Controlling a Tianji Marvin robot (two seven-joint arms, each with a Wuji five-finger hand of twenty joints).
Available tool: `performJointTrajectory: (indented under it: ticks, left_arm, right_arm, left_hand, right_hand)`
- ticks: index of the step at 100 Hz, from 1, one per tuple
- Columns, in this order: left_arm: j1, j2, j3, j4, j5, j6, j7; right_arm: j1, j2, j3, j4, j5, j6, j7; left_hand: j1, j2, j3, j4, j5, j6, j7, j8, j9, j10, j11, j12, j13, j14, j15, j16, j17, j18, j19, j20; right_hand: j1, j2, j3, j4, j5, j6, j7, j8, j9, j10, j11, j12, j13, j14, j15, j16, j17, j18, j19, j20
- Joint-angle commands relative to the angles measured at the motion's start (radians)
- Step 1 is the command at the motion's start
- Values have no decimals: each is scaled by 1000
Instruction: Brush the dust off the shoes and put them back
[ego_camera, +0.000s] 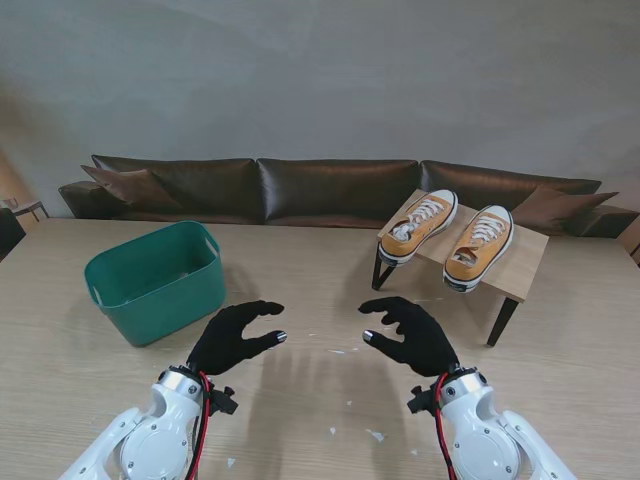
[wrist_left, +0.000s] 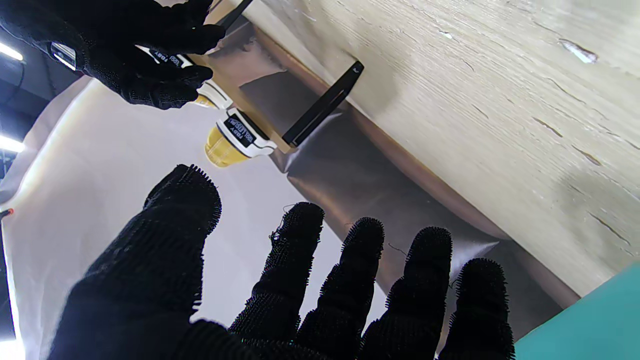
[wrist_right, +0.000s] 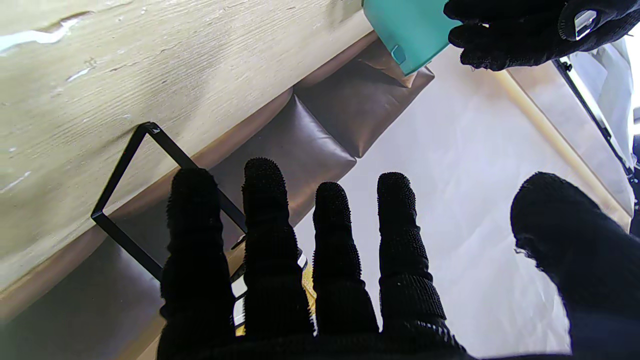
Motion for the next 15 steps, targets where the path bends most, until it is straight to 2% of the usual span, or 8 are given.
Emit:
performJointTrajectory:
  ticks: [1, 15]
  left_arm:
    - [3, -6, -1, -5, -3, 6, -24]
    - [2, -5, -1, -4, -3, 4, -30]
  right_arm:
    - [5, -7, -4, -1, -6, 4, 11]
    - [13, -8, -7, 5, -8, 6, 6]
  left_hand:
    - [13, 43, -21, 33, -13, -7, -14, -6, -27, -11, -7, -11, -46, -5, -27, -10, -15, 6, -35, 22]
    - [14, 43, -22, 33, -11, -6, -13, -6, -25, -12, -6, -10, -45, -4, -26, -9, -16, 6, -37, 26]
  right_hand:
    - [-1, -21, 13, -17, 14, -28, -8, 14, -36, -34, -12, -11, -25, -25, -10, -10, -255, -9, -28, 13]
    - [-2, -21, 11, -17, 13, -28, -8, 14, -36, -36, -12, -11, -26, -26, -10, -10, -255, -10, -31, 16]
